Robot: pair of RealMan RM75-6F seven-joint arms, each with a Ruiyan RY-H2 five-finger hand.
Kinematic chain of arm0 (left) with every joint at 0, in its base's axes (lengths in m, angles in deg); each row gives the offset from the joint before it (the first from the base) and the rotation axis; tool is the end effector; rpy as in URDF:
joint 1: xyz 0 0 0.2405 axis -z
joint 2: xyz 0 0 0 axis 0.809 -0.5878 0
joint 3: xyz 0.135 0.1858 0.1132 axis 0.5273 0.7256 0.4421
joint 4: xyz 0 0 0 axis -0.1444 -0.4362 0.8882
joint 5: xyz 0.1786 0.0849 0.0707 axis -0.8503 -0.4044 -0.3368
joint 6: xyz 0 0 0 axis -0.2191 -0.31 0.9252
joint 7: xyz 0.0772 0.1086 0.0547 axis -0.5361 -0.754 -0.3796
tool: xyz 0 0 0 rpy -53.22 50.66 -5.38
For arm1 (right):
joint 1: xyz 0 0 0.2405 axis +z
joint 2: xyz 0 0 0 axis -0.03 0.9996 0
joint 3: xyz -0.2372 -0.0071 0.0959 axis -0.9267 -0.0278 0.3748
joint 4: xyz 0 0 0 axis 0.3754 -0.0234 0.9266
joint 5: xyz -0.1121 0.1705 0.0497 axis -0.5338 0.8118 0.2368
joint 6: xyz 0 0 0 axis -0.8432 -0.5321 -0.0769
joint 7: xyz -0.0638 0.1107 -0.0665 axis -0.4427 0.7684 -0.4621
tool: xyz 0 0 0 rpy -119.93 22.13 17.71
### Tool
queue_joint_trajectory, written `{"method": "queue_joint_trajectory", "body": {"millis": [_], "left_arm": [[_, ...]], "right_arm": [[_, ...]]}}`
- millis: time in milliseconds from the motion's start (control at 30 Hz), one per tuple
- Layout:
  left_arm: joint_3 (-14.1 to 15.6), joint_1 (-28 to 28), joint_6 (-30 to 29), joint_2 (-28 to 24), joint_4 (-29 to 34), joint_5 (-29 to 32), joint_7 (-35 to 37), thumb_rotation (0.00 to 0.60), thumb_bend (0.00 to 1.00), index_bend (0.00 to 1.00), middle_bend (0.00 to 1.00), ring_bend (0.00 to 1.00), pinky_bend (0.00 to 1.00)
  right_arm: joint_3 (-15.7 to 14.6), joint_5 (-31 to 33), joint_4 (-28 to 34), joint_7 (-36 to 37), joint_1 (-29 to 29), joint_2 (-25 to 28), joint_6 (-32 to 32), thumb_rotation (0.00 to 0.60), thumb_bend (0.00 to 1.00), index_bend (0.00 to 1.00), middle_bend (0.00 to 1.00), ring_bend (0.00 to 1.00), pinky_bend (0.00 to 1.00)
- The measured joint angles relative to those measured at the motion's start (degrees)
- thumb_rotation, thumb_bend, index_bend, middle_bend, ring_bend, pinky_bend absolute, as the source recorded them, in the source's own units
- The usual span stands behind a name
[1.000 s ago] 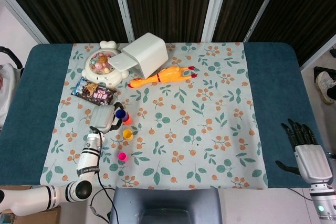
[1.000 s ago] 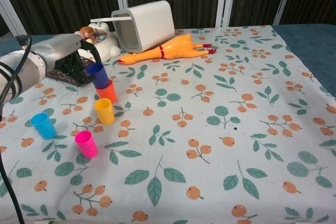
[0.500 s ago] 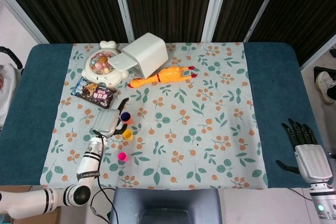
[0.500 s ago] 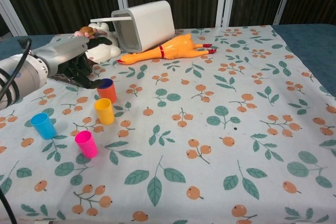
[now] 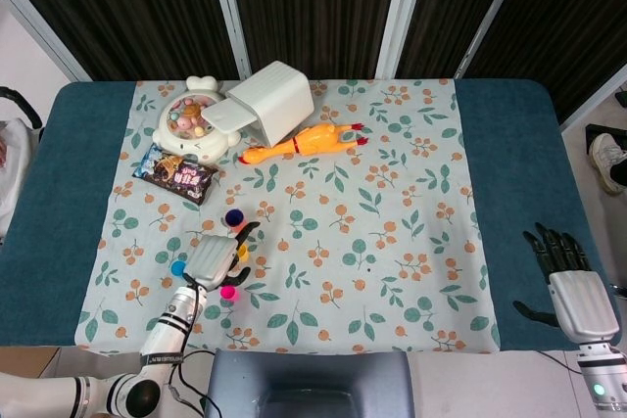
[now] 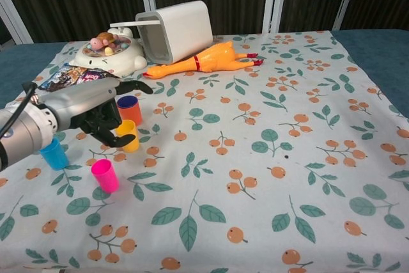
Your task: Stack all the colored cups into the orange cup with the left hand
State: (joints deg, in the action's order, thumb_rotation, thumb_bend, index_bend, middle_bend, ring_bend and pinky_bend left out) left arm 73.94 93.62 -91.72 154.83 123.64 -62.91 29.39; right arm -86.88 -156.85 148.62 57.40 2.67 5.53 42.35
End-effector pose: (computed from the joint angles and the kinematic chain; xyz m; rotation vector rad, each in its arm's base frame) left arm -0.1360 0.2988 -0.0267 -1.7660 -1.1348 -0.9268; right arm -0.3107 -0.1718 0.1575 1.4745 -0.8754 0.8428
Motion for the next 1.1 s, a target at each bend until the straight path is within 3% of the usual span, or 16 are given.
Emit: {"method": "queue_joint_trajectory", "body": {"millis": [200, 833, 1100], "left_arm": [[0.16, 0.03, -0.48, 3.1, -5.12, 0.52, -1.17, 0.6, 0.33, 0.37, 1.0, 1.0, 1.0], [-0.05, -0.78, -0.05, 4.4, -9.67, -0.31, -1.94, 0.6, 0.34, 0.37, 1.0, 1.0, 1.0], [-0.55, -0.9, 0.67, 4.61, -11.01, -0.44, -1.48, 0.6, 0.34, 0.45, 1.0, 1.0, 1.0]], "right_arm": [[0.01, -0.03, -0.03, 0.49, 0.02, 0.24, -0.04, 0.6, 0.2, 0.0, 0.0, 0.0, 0.0], [-0.15, 0.11, 0.24, -0.23, 0.06, 0.3, -0.52, 0.6, 0.21, 0.0, 0.0, 0.0, 0.0], [-0.35, -0.09, 0.39, -0.05, 0.13, 0.54, -0.78, 0.6, 0.2, 0.0, 0.0, 0.0, 0.0]]}}
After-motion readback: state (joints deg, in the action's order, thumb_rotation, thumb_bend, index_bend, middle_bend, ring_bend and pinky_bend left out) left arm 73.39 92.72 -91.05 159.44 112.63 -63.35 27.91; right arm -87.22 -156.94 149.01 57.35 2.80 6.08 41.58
